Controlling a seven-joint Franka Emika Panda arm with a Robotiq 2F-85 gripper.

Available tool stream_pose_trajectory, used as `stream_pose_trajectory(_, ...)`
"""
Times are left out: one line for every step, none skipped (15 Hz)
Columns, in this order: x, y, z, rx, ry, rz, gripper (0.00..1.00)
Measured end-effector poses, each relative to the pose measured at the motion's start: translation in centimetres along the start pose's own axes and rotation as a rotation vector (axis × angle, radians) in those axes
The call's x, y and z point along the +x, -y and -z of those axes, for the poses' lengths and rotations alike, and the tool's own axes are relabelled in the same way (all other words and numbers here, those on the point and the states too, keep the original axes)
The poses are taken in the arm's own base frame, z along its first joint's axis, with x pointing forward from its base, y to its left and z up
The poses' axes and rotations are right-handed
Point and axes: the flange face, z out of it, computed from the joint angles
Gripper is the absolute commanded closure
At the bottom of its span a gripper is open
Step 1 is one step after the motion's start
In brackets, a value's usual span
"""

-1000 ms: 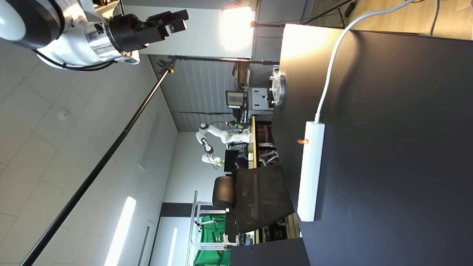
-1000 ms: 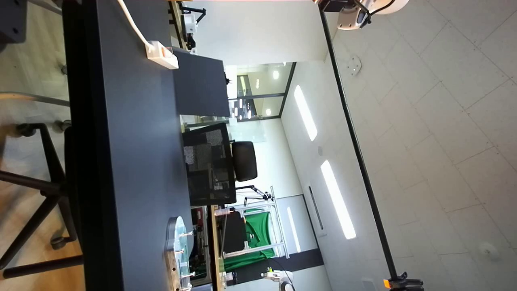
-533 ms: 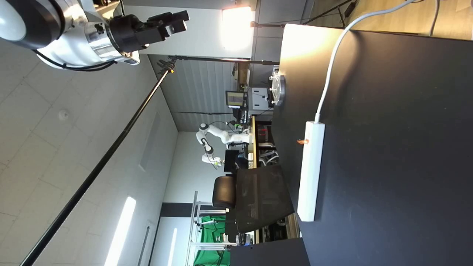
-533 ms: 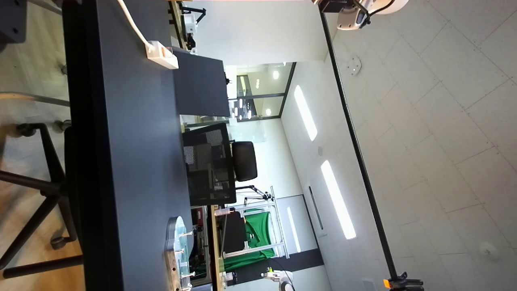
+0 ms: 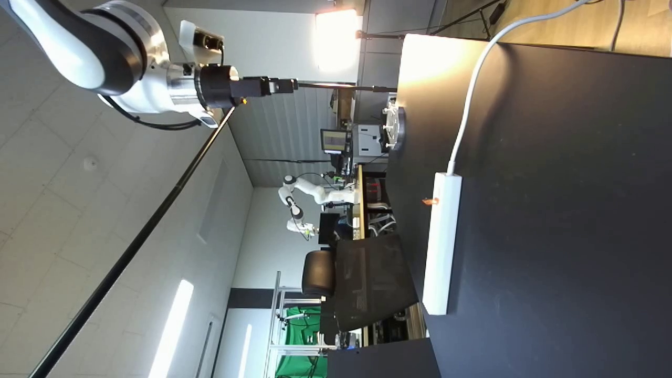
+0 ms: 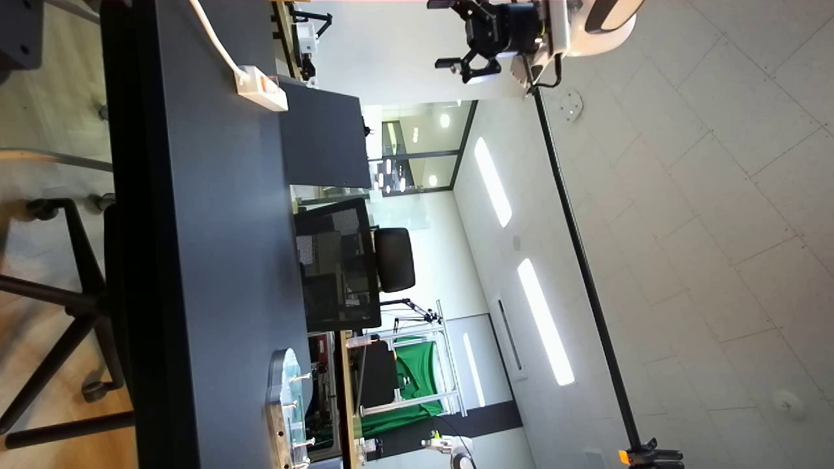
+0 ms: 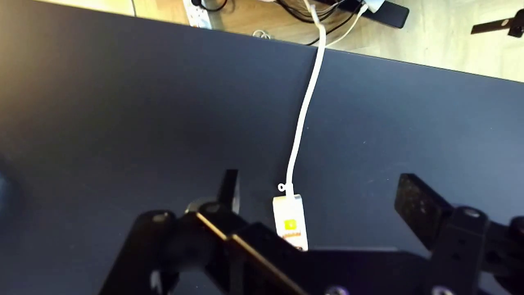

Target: Flip the first switch from the right of the adaptor.

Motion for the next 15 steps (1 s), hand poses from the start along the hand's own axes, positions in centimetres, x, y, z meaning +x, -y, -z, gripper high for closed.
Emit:
stream_pose_trajectory(1.1, -0.5, -1.0, 0.0, -0.005, 0.062, 0.29)
stream_pose_trajectory(2.1, -0.9, -2.0, -0.002, -0.004, 0.123, 0.35)
stream_pose_trajectory(3.4, -1.1, -3.0, -0.004, 0.002, 0.183, 0.44)
stream_pose_trajectory(4.6, -1.3, -3.9, -0.006, 0.009, 0.236, 0.51)
stream_pose_trajectory(5.9, -1.4, -4.7, -0.006, 0.017, 0.278, 0.59)
stream_pose_trajectory(7.1, -1.5, -5.4, -0.004, 0.023, 0.311, 0.66)
stream_pose_trajectory(8.3, -1.6, -5.9, -0.002, 0.028, 0.337, 0.72)
stream_pose_trajectory(9.4, -1.5, -6.3, -0.003, 0.032, 0.357, 0.79)
stream_pose_trajectory(10.6, -1.5, -6.5, -0.003, 0.031, 0.364, 0.85)
stream_pose_trajectory(11.6, -1.4, -6.6, 0.003, 0.023, 0.36, 0.92)
stream_pose_trajectory(12.5, -1.5, -6.4, 0.013, 0.009, 0.341, 0.99)
stream_pose_trajectory(13.3, -1.5, -6.2, 0.03, -0.009, 0.311, 1.0)
stream_pose_trajectory(13.9, -1.7, -6.0, 0.046, -0.025, 0.283, 1.0)
stream_pose_trajectory(14.4, -1.8, -5.8, 0.062, -0.037, 0.259, 0.95)
stream_pose_trajectory(14.7, -2.0, -5.6, 0.07, -0.042, 0.23, 0.99)
